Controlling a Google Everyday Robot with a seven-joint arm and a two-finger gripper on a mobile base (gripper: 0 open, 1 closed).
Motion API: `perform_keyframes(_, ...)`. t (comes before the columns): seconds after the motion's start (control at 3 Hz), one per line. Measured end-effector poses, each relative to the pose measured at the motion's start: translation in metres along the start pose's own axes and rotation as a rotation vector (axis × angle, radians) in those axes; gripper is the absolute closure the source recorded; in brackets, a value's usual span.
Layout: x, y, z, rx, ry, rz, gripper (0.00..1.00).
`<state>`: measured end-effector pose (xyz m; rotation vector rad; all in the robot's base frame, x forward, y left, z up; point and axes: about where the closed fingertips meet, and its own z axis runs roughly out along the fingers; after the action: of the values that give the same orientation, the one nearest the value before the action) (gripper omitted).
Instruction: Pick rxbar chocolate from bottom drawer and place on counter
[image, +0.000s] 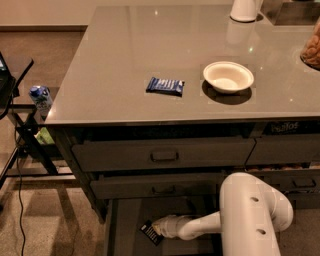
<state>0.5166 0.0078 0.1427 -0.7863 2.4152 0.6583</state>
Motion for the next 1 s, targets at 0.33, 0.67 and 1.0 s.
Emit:
perform_keyframes(0.33, 0.0000, 0.0000, 0.0000, 0.000, 0.000, 0.000, 0.12)
perform_keyframes(0.67, 0.0000, 0.0001, 0.0000, 0.000, 0.000, 0.000, 0.00)
perform_keyframes(1.0, 0.0000, 0.0000, 0.0001, 0.000, 0.000, 0.000, 0.00)
